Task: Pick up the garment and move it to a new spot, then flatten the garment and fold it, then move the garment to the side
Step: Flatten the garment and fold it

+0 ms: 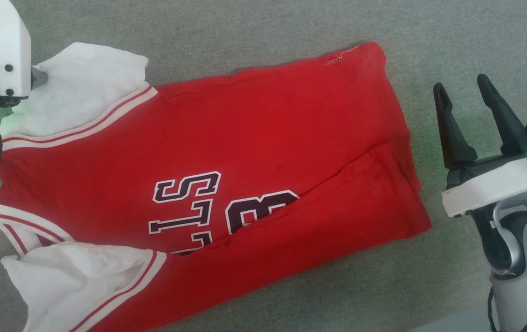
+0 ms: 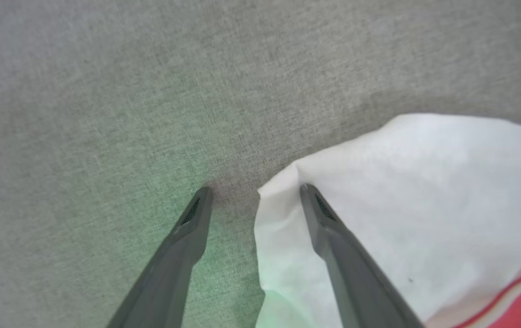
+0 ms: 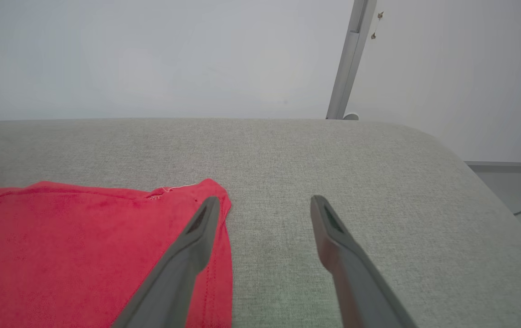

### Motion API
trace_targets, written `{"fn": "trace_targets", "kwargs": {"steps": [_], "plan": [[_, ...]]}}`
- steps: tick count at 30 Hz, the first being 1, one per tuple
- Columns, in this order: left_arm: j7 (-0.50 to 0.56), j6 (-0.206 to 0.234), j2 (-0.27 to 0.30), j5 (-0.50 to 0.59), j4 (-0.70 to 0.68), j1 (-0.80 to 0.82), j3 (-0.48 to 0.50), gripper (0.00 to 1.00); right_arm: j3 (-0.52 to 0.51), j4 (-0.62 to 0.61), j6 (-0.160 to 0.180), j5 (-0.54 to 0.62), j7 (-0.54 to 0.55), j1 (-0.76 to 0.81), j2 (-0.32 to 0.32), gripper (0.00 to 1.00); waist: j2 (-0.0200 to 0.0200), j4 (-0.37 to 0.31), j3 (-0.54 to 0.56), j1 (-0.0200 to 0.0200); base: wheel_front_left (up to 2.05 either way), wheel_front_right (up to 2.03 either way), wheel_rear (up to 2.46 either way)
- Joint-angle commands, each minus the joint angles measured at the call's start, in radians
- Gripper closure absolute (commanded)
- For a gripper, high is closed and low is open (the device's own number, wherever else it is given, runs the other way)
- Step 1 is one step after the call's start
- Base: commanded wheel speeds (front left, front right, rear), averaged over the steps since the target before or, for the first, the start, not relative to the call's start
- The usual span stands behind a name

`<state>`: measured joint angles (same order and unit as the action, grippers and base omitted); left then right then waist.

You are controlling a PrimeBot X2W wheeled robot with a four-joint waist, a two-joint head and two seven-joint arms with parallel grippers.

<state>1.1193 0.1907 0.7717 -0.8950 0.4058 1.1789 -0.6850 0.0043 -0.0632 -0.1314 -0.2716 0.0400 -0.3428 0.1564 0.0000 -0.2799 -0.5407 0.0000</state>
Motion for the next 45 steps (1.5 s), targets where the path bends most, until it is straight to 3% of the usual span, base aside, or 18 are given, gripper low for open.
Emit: {"fn": "trace_targets", "kwargs": {"steps": [1, 2, 3, 4, 5, 12, 16, 22, 32, 33, 34, 35, 38, 45], "plan": [[0.021, 0.007, -0.008, -0.012, 0.016, -0.017, -0.017, 0.00, 0.001, 0.003, 0.002, -0.003, 0.005, -0.011, -0.004, 0.00, 0.0000, 0.001, -0.002, 0.0000, 0.00, 0.00, 0.00], [0.023, 0.011, -0.012, -0.009, 0.019, -0.021, -0.019, 0.02, 0.002, 0.004, 0.002, -0.004, 0.007, -0.013, -0.004, 0.00, 0.0000, 0.001, -0.003, 0.0000, 0.00, 0.00, 0.00], [0.018, 0.008, -0.018, -0.013, 0.021, -0.024, -0.019, 0.42, 0.002, 0.005, 0.002, -0.005, 0.009, -0.015, -0.004, 0.00, 0.0000, 0.001, -0.005, 0.0000, 0.00, 0.00, 0.00], [0.010, 0.007, -0.025, -0.019, 0.025, -0.029, -0.017, 0.75, 0.002, 0.007, 0.002, -0.005, 0.012, -0.017, -0.005, 0.00, 0.0000, 0.001, -0.006, 0.0000, 0.00, 0.00, 0.00], [0.002, 0.002, -0.028, -0.019, 0.028, -0.034, -0.017, 1.00, 0.004, 0.011, 0.002, -0.007, 0.020, -0.019, -0.004, 0.00, 0.0000, 0.002, -0.007, 0.0000, 0.00, 0.00, 0.00], [-0.063, -0.041, -0.042, -0.018, 0.059, -0.024, -0.011, 1.00, 0.028, 0.023, 0.002, -0.042, 0.094, -0.066, 0.014, 0.00, 0.0000, 0.009, -0.004, 0.0000, 0.00, 0.00, 0.00], [-0.078, -0.058, -0.066, -0.024, 0.082, -0.013, -0.016, 1.00, 0.059, 0.079, 0.002, -0.078, 0.204, -0.150, 0.030, 0.00, 0.0000, 0.024, 0.003, 0.0000, 0.00, 0.00, 0.00], [-0.100, -0.071, -0.101, -0.027, 0.103, -0.007, -0.021, 1.00, 0.126, 0.227, 0.002, -0.116, 0.350, -0.292, 0.070, 0.00, 0.0000, 0.046, 0.005, 0.0000, 0.00, 0.00, 0.00], [-0.123, -0.088, -0.131, -0.020, 0.127, 0.016, -0.028, 1.00, 0.239, 0.497, 0.001, -0.204, 0.597, -0.477, 0.084, 0.00, 0.0000, 0.074, 0.001, 0.0000, 0.00, 0.00, 0.00], [-0.127, -0.091, -0.134, -0.019, 0.130, 0.019, -0.030, 1.00, 0.259, 0.519, 0.001, -0.213, 0.626, -0.489, 0.087, 0.07, 0.0000, 0.078, 0.001, 0.0000, 0.00, 0.00, 0.00], [-0.134, -0.095, -0.137, -0.019, 0.133, 0.020, -0.029, 1.00, 0.279, 0.537, 0.001, -0.221, 0.652, -0.502, 0.094, 0.66, 0.0000, 0.081, 0.002, 0.0000, 0.00, 0.00, 0.00], [-0.142, -0.099, -0.140, -0.019, 0.135, 0.023, -0.029, 1.00, 0.299, 0.551, 0.001, -0.226, 0.675, -0.514, 0.103, 1.00, 0.0000, 0.086, 0.004, 0.0000, 0.00, 0.00, 0.00], [-0.170, -0.109, -0.149, -0.016, 0.143, 0.033, -0.026, 1.00, 0.332, 0.569, 0.002, -0.237, 0.701, -0.543, 0.136, 1.00, 0.0000, 0.101, 0.013, 0.0000, 0.00, 0.00, 0.00], [-0.249, -0.161, -0.177, -0.003, 0.154, 0.060, -0.025, 1.00, 0.344, 0.568, 0.002, -0.233, 0.643, -0.563, 0.189, 1.00, 0.0000, 0.151, 0.061, 0.0000, 0.00, 0.00, 0.00]]}}
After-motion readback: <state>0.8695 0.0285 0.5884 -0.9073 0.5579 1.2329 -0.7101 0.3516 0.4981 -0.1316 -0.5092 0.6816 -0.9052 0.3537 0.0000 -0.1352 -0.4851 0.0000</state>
